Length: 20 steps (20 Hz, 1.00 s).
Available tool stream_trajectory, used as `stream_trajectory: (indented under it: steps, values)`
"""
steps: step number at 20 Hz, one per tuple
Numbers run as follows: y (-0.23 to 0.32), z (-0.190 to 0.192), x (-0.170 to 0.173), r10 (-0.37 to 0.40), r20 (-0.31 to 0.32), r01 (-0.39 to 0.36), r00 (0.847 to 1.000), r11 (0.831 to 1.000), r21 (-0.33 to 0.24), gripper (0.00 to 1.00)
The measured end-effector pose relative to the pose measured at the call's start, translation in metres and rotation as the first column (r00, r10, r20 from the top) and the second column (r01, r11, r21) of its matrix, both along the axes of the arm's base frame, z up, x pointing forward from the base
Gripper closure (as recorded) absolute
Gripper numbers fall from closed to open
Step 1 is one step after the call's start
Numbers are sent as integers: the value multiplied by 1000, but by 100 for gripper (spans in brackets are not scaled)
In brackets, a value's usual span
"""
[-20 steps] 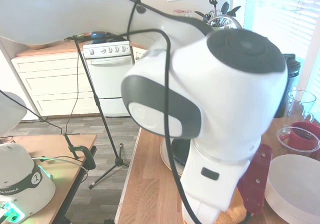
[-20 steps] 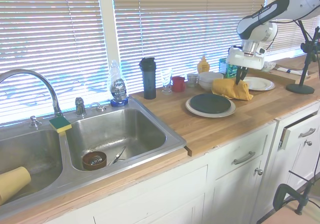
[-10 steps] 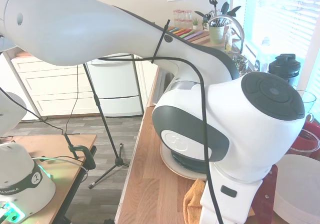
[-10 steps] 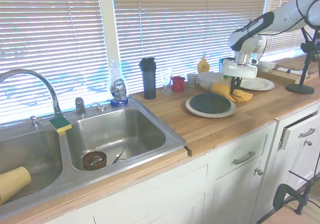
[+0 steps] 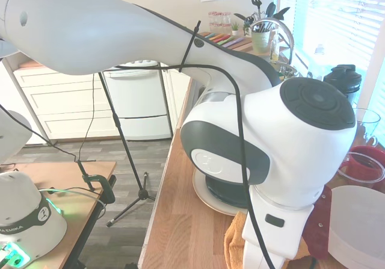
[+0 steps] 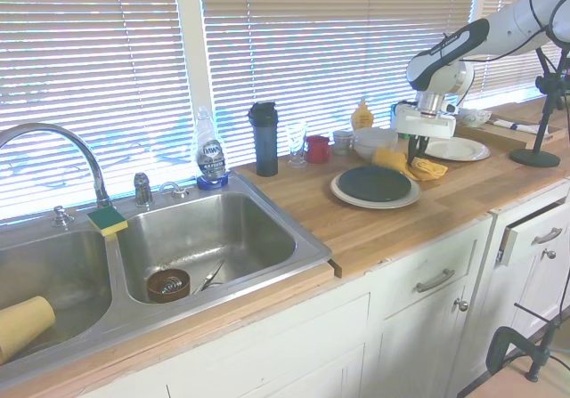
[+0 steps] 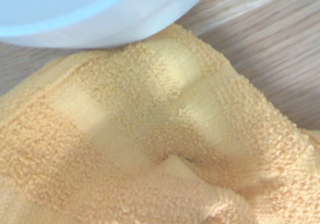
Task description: Wipe the blue plate in counterclockwise motion
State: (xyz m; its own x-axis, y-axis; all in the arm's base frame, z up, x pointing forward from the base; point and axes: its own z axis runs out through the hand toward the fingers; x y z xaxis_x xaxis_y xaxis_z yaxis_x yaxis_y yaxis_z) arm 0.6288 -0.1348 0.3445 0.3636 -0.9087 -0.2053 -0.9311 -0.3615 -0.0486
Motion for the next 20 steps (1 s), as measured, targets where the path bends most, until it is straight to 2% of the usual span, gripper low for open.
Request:
stream_trajectory:
  steps: [13, 20]
  values:
    - [-1, 1, 0, -1, 1, 1, 1000, 1000, -1, 0]
    - [-19, 18, -5, -28, 27, 28, 999, 1000, -12, 0]
